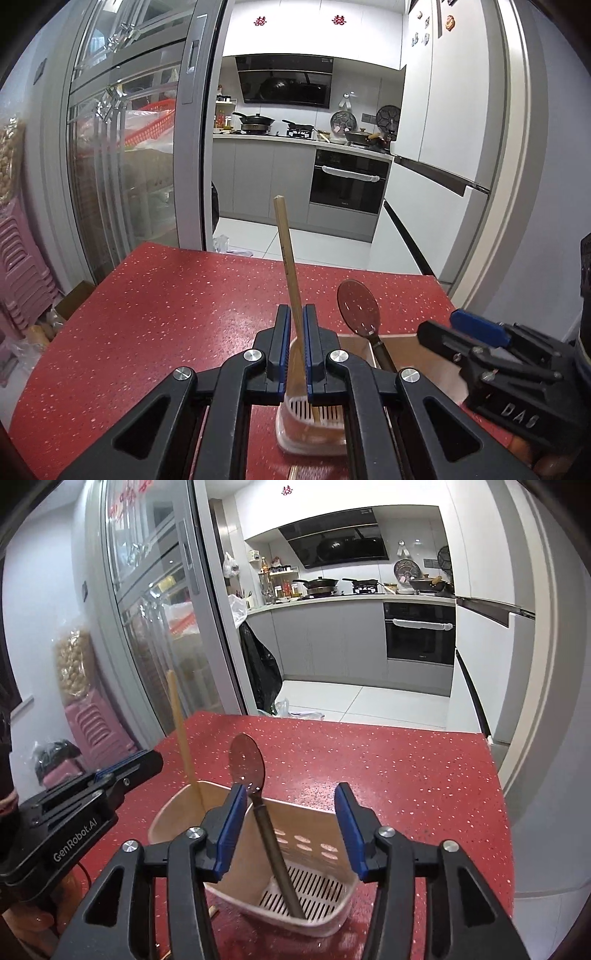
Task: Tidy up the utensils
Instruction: 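Open both tools to release the chopstick and spoon into the caddy, then move both tools back over the remaining spoons and chopsticks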
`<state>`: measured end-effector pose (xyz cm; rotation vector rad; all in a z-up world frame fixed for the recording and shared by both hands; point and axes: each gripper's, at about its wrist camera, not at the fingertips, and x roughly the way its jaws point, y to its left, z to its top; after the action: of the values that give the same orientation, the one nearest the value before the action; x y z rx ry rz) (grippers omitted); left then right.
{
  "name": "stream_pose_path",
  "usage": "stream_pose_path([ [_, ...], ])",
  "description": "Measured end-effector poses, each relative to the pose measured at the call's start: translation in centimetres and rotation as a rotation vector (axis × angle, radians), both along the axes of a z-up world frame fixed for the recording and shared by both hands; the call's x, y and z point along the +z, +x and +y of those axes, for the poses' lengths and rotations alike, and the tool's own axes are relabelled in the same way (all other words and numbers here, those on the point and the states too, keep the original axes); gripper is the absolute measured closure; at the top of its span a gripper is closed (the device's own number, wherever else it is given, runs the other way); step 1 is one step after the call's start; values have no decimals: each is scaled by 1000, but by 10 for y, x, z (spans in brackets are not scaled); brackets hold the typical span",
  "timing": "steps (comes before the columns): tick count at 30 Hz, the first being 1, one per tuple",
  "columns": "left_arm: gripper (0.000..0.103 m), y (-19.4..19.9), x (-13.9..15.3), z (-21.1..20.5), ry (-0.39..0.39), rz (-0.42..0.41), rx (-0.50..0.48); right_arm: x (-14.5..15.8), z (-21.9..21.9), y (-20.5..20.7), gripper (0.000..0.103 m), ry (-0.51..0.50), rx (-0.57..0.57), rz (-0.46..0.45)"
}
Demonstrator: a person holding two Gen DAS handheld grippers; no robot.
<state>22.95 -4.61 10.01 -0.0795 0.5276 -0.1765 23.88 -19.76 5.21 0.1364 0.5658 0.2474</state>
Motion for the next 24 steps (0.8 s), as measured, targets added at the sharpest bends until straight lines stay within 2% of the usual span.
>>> stream_pose_path([
  [6, 71, -35, -6, 11, 54, 70, -12, 1, -6, -34, 38, 14, -5, 53],
  [13, 71, -78, -43, 34, 100, 223, 18, -27, -7, -79, 31, 60, -15, 194],
  [16, 71, -95, -59, 42, 110, 260, 28, -39, -4, -97, 28, 66, -17, 243],
  [24, 71, -129, -94, 65, 41, 362, 41, -70, 5, -132, 25, 77, -29, 347],
])
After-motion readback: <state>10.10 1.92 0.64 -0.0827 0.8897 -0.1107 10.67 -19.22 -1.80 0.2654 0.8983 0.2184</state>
